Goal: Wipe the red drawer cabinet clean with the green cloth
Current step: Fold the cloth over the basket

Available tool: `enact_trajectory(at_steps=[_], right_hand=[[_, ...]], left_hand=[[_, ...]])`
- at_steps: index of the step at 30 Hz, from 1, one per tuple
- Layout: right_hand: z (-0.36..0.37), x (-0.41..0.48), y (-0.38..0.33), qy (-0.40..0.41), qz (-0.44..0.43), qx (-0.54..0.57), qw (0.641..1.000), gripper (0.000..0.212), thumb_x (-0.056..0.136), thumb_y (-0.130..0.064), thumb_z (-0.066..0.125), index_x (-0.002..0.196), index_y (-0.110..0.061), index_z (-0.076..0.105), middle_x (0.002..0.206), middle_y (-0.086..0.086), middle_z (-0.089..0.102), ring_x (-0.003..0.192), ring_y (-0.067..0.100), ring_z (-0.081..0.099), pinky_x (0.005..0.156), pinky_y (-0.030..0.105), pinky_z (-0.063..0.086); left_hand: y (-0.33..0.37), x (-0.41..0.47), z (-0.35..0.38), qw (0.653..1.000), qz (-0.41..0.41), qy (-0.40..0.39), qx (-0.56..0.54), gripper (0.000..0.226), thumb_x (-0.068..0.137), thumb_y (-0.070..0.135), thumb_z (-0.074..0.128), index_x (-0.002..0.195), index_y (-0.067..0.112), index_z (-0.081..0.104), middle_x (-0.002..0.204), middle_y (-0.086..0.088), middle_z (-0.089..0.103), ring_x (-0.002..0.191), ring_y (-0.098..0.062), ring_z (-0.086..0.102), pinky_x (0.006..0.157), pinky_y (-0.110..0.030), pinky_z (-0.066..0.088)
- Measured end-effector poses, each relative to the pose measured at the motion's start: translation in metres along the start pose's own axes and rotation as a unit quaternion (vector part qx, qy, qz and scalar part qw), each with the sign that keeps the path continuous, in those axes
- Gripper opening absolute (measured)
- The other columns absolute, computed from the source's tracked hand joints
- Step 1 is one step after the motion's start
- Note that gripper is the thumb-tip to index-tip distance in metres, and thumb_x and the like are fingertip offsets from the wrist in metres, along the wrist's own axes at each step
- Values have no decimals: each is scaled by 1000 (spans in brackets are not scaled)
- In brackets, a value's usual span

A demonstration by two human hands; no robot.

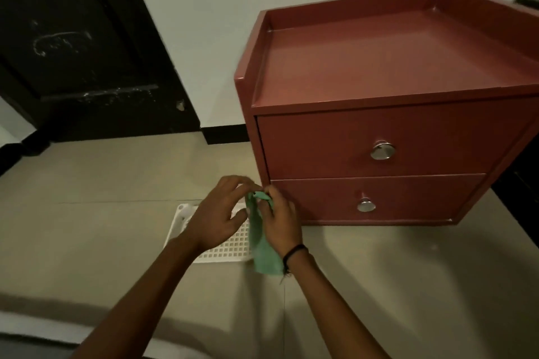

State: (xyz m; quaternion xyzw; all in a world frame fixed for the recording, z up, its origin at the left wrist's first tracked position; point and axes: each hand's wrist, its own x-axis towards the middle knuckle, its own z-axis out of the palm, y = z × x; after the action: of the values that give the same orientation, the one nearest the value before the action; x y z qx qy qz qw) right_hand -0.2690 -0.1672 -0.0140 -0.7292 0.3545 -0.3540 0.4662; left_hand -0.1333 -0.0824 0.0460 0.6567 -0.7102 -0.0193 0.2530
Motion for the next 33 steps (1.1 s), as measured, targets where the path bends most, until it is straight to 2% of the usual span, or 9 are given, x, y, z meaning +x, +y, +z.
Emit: enact_trajectory(at_steps=[5,7,11,16,19,24,27,31,33], right_hand=[[13,18,7,-125,-61,-54,989,11,90,-20,68,99,-18,74,98,-3,67,91,8,62,81,21,47],[24,19,11,-167,-56,-73,982,17,87,-27,71,103,-22,73,100,-7,71,93,8,64,82,24,51],[36,13,24,-212,-59,-216,951,21,91,-31,61,112,-30,66,96,-6,71,89,16,66,73,34,55],[54,10,36,-161,-106,-309,931,32,97,-16,49,125,-27,59,99,4,71,92,26,66,65,31,49],[61,19,27,-118,-140,-331,926,32,93,-7,53,119,-22,64,95,5,68,87,24,64,61,28,43],[73,32,17,8,-214,-283,935,31,83,8,63,105,-13,71,86,2,70,89,21,63,64,34,54],[88,24,36,-22,-219,-306,926,41,73,17,63,102,-10,72,94,5,72,92,23,67,75,32,56],[105,-4,92,-264,-125,-429,855,50,87,5,45,131,-15,60,131,7,63,124,26,57,108,31,38],[104,-11,105,-290,-117,-431,846,55,92,0,42,144,-15,47,150,6,48,141,20,41,121,32,20]], left_hand=[[-36,-49,26,979,-156,49,-118,19,98,35,60,115,28,63,109,17,63,107,-9,59,93,-35,48],[-49,-55,35,957,-222,102,-154,9,97,31,59,100,24,64,96,11,67,94,-12,63,82,-41,53],[-76,-66,44,927,-284,196,-150,13,98,13,58,96,25,63,93,12,66,89,-10,63,71,-32,50],[-112,-78,41,907,-309,268,-102,8,96,9,65,101,11,70,103,3,53,97,-13,52,74,-20,43],[-126,-86,37,877,-332,319,-140,15,94,1,64,98,16,68,99,-2,55,84,-2,55,68,-17,44],[-144,-97,27,833,-343,386,-199,24,91,-8,61,95,14,67,102,-11,66,91,-14,64,77,-24,54],[-157,-117,38,860,-364,318,-161,26,87,-12,60,99,8,72,106,-14,70,97,-26,68,86,-37,56],[-172,-156,68,924,-371,-38,79,40,88,-1,57,119,19,74,136,-9,63,138,-33,46,115,-46,34],[-171,-166,78,929,-333,-77,145,41,87,4,59,123,19,72,143,-8,58,147,-34,34,121,-56,18]])
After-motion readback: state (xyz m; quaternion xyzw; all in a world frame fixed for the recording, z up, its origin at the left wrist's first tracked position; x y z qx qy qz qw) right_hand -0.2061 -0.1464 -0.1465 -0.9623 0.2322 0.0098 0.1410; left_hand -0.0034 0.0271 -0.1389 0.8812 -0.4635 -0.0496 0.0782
